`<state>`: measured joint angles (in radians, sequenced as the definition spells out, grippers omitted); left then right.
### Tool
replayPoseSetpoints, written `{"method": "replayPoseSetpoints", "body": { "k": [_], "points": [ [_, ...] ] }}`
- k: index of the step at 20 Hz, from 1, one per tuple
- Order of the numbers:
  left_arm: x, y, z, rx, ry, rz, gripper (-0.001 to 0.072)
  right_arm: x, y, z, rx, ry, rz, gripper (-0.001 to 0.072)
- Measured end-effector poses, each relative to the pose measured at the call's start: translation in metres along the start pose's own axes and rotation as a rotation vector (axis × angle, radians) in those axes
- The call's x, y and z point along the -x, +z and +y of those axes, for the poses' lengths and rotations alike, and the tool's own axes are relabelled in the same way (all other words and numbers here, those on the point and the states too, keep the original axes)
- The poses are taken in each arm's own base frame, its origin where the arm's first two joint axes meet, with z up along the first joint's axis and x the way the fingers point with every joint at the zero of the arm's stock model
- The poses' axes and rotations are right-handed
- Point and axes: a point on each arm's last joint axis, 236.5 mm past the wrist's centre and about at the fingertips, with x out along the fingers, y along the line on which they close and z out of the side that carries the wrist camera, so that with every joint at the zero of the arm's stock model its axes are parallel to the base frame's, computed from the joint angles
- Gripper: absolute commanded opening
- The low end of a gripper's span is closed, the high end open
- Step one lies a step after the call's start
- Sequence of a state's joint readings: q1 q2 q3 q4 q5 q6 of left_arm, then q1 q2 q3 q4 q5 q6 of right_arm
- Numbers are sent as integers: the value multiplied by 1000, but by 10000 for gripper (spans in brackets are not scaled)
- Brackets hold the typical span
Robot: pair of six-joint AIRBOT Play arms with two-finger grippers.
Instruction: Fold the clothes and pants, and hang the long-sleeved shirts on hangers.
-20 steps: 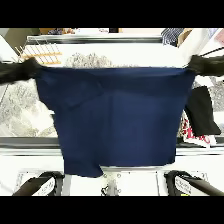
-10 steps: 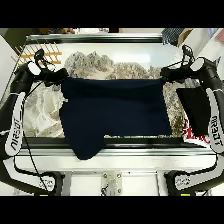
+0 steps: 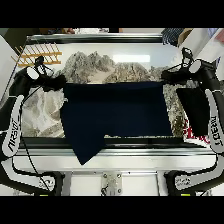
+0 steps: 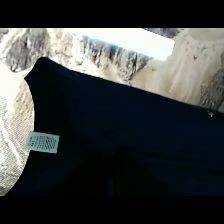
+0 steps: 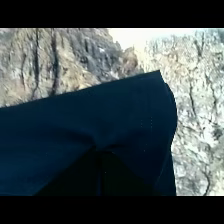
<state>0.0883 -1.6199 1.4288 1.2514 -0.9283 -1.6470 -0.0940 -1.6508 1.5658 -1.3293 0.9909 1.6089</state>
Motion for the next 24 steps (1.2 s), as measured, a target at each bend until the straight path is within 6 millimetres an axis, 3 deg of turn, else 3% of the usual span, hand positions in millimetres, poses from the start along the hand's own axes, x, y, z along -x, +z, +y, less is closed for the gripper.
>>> {"method": "replayPoseSetpoints", "body": {
  "k": [6, 11, 12, 13, 14, 15, 17, 20, 22, 24],
  "points": [
    [-19, -51, 23, 15, 38, 87, 8, -24, -56, 0, 68, -57, 146, 16],
    [-28, -76, 33, 31, 53, 137, 8, -35, -96, -6, 82, -87, 256, 20],
    [-28, -78, 34, 32, 55, 142, 14, -35, -101, -6, 82, -88, 270, 51],
    [-28, -80, 34, 32, 55, 147, 243, -35, -105, -6, 80, -88, 283, 246],
    [-27, -81, 34, 32, 55, 149, 513, -33, -108, -5, 74, -83, 293, 517],
    [-22, -79, 32, 30, 52, 139, 555, -29, -107, -3, 71, -78, 292, 562],
    [-6, -70, 27, 21, 42, 99, 555, -14, -100, -2, 60, -68, 267, 562],
    [28, -61, 20, 6, 33, 40, 556, 30, -88, -15, 49, -71, 208, 562],
    [47, -73, 21, -3, 37, 39, 555, 59, -101, -38, 14, -91, 209, 562],
    [57, -100, 23, -9, 41, 71, 556, 79, -137, -68, -75, -123, 247, 562]
  ]
}}
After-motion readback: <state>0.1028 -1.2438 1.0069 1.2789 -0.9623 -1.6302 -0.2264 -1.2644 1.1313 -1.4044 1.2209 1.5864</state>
